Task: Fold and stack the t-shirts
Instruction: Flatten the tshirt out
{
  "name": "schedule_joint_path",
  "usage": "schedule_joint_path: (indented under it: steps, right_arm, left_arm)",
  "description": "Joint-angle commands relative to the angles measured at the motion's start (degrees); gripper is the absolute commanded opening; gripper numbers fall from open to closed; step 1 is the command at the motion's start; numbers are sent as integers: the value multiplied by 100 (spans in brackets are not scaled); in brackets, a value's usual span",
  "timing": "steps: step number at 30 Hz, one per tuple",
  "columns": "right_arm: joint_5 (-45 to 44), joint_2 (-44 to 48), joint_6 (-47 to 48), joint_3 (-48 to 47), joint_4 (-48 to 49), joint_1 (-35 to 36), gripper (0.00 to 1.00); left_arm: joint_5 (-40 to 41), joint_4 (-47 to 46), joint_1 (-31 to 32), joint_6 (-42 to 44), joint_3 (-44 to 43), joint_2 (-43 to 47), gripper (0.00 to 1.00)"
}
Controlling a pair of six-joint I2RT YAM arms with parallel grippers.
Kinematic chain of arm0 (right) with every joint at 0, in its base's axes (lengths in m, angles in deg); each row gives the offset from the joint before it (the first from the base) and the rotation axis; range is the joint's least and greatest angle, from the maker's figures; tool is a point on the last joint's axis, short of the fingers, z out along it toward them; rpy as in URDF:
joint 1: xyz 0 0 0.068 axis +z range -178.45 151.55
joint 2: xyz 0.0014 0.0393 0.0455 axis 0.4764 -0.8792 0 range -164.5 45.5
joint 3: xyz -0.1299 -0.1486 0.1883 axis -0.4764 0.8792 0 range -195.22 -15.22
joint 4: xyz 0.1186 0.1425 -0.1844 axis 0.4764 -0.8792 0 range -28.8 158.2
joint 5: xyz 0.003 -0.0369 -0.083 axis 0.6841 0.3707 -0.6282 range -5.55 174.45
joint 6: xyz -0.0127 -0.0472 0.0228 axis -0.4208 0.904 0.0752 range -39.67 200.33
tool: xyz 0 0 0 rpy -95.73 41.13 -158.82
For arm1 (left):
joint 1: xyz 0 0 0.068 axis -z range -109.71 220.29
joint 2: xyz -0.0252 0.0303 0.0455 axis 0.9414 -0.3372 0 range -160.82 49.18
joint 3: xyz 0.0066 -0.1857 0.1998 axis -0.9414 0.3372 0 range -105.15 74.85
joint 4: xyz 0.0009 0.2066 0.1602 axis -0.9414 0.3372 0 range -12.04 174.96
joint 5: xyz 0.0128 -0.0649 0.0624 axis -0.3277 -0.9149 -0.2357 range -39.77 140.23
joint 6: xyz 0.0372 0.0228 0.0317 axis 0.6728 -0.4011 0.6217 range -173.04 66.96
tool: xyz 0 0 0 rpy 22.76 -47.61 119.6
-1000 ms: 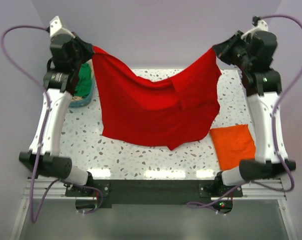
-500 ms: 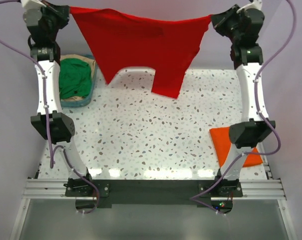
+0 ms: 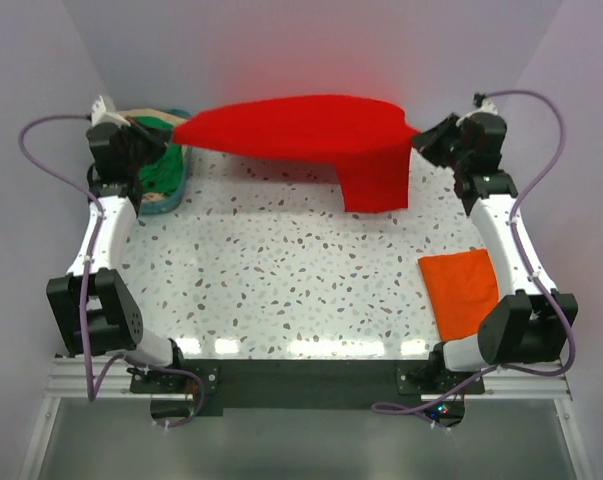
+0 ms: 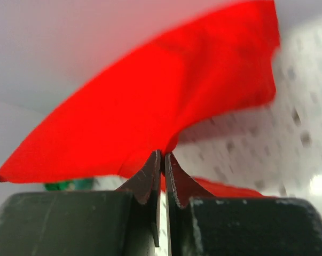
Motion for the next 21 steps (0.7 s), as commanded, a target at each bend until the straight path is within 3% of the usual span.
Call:
schedule_joint_path:
  steps: [1, 5, 9, 17, 21]
  right_arm:
    - [145, 416, -7, 944, -397, -21, 0]
    - [128, 338, 169, 1815, -678, -21, 0]
    - [110, -84, 301, 2070, -1048, -21, 0]
    - [-197, -287, 564, 2221, -1241, -12, 33]
    - [-356, 143, 644, 2387, -1426, -12, 60]
  left_arm:
    - [192, -180, -33, -54, 1280, 654, 0]
    - [412, -241, -33, -80, 2887, 937, 0]
    - [518, -154, -25, -62, 3585, 841, 0]
    - [615, 206, 2, -19, 4087, 928, 0]
    - [641, 303, 72, 8, 4175, 1121, 1]
